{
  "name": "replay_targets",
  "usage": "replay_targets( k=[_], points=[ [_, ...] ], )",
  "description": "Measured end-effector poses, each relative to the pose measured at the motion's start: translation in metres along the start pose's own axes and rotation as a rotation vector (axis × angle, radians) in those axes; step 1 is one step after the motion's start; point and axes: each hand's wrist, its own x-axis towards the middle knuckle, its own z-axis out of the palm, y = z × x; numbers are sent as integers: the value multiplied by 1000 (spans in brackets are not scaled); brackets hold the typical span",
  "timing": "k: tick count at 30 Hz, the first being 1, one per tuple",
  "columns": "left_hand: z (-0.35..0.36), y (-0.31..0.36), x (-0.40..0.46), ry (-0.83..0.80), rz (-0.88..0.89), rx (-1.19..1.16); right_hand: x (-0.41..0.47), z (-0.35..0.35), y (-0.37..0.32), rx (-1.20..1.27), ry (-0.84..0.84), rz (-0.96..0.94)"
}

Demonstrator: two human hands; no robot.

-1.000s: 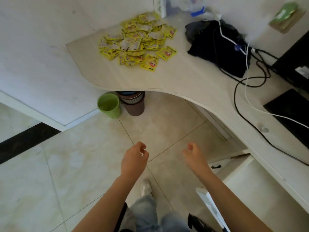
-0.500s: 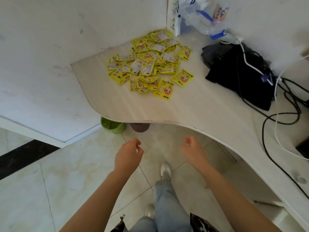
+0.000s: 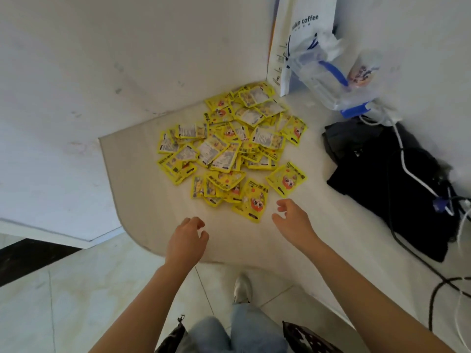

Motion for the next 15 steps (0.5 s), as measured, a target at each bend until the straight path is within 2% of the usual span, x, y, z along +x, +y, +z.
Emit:
replay_targets(
  k=[8, 15],
  points=[
    [-23, 9, 81, 26, -21, 49, 84, -23, -21, -452, -64, -241],
    [-51, 13, 156, 40, -72, 67, 132, -25, -27, -720, -64, -272]
  ],
)
